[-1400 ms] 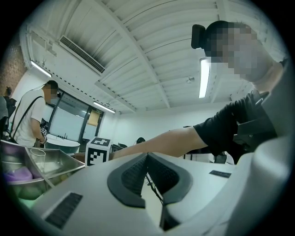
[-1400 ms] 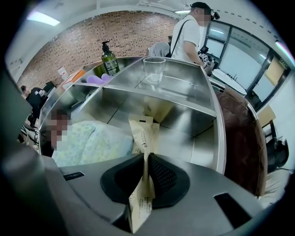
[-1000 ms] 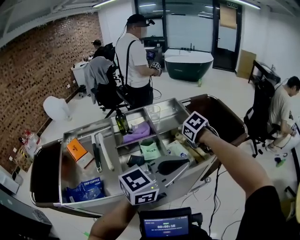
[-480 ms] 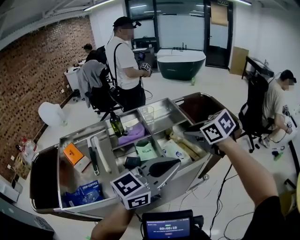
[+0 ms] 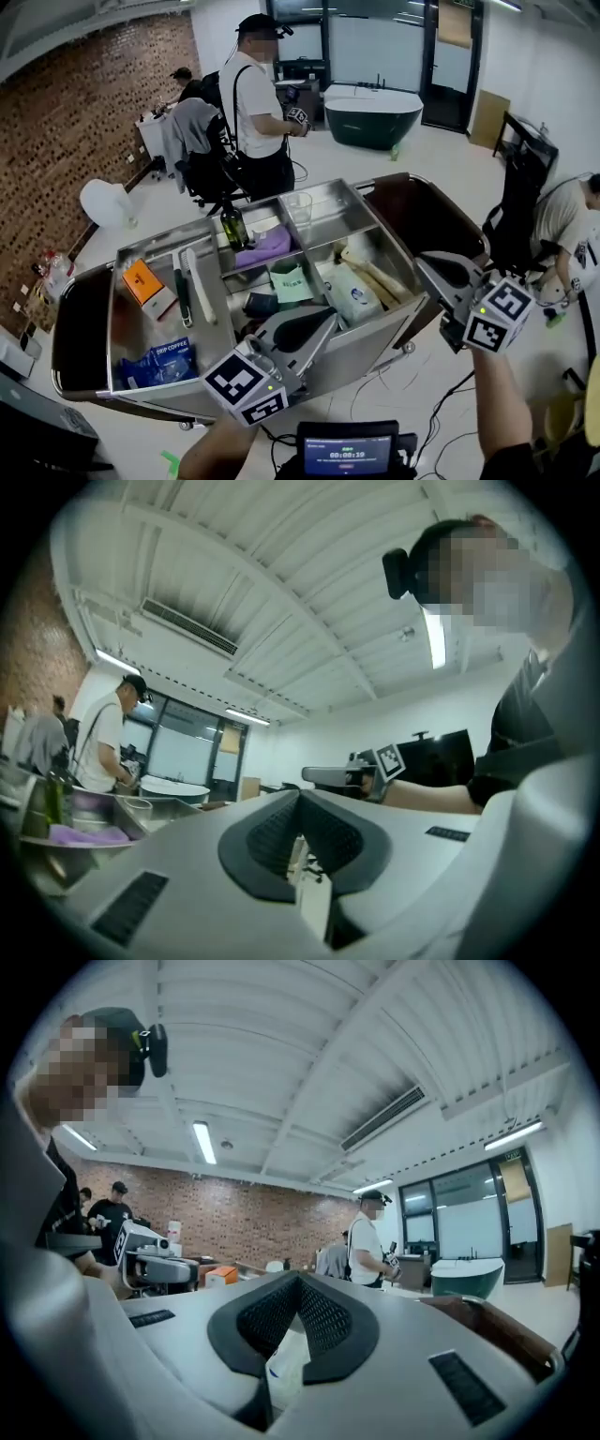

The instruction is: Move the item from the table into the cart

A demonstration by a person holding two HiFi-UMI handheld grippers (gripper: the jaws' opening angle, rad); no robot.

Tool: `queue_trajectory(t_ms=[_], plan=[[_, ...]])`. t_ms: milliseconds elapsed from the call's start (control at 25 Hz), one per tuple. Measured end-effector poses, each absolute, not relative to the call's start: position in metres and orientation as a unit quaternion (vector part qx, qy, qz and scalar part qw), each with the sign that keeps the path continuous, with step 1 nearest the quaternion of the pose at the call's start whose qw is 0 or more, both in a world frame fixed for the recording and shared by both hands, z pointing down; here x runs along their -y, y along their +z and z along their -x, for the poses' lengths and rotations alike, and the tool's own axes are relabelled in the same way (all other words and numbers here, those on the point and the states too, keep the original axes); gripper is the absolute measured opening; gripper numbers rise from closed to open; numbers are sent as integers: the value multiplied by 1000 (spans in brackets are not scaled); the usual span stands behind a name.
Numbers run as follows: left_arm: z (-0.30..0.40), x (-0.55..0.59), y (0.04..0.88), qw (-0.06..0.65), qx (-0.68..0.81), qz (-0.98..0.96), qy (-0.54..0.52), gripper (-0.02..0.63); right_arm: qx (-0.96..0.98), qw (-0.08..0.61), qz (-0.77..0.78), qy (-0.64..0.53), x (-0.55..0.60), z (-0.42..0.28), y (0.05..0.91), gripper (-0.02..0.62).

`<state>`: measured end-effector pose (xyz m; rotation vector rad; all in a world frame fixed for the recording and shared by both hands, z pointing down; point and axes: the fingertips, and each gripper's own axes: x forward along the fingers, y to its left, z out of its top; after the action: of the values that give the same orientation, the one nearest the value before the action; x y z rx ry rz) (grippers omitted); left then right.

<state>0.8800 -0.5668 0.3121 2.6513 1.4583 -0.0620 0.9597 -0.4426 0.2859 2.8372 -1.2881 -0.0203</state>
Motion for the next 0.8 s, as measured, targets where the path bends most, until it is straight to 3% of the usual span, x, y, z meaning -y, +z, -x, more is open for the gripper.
queue_trajectory(t_ms=[240, 520, 800], plan=[[-875, 568, 320, 82, -348, -934, -21, 5, 384, 24, -921, -66, 388, -928, 308, 2], [-852, 566, 336, 23, -200, -979, -17, 5, 415, -24, -907, -67, 339, -901, 333, 2], [-823, 589, 353, 51, -110, -992, -16, 5, 421, -64, -903, -57, 340, -894, 347, 2]])
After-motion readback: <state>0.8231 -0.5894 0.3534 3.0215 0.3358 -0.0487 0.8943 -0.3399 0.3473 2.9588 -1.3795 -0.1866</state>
